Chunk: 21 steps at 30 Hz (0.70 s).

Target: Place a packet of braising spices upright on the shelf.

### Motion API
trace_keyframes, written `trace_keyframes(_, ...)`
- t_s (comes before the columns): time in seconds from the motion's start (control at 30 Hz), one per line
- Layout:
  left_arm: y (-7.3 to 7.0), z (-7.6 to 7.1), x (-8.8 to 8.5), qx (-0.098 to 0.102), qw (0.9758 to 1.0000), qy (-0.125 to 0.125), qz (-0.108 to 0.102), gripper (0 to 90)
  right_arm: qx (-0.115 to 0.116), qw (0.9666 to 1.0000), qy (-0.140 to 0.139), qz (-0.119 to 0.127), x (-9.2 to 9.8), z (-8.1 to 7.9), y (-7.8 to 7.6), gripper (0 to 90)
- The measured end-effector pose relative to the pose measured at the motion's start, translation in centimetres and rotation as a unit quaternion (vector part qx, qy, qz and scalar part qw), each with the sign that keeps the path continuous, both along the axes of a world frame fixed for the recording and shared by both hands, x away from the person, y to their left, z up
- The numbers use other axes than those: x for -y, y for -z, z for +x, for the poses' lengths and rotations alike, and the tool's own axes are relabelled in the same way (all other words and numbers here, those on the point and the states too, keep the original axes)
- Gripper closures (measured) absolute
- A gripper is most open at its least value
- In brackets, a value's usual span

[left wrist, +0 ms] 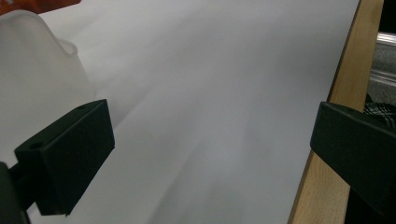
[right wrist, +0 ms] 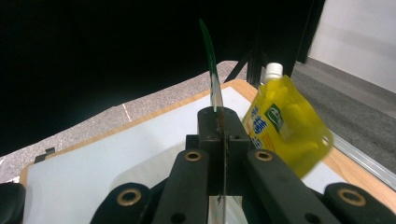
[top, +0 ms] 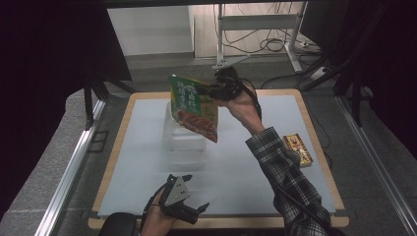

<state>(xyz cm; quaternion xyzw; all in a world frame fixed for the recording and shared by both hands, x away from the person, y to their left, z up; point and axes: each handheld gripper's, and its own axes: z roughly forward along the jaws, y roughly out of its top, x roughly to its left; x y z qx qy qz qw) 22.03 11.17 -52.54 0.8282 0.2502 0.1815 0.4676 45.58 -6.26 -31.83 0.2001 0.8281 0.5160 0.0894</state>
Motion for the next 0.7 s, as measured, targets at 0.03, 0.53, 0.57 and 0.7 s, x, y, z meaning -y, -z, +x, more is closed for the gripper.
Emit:
trace_keyframes(0.03,0.0,0.0,0.0,0.000,1.0000,0.000,-0.001,0.0,0.000,1.0000,-0.002,0.000,-0.3,0.1,0.0,88.7)
trace_keyframes(0.53,0.0,0.0,0.0,0.000,1.0000,0.002,-0.003,0.0,0.000,0.9999,-0.014,0.003,-4.1,1.3,1.2,88.7)
trace_keyframes(0.57,0.0,0.0,0.0,0.000,1.0000,0.002,-0.003,0.0,-0.001,0.9999,-0.014,0.003,-4.2,1.3,1.3,88.7)
trace_keyframes(0.7,0.0,-0.1,0.0,0.000,1.0000,0.003,-0.003,0.0,-0.001,0.9999,-0.014,0.002,-4.7,1.5,1.5,88.7)
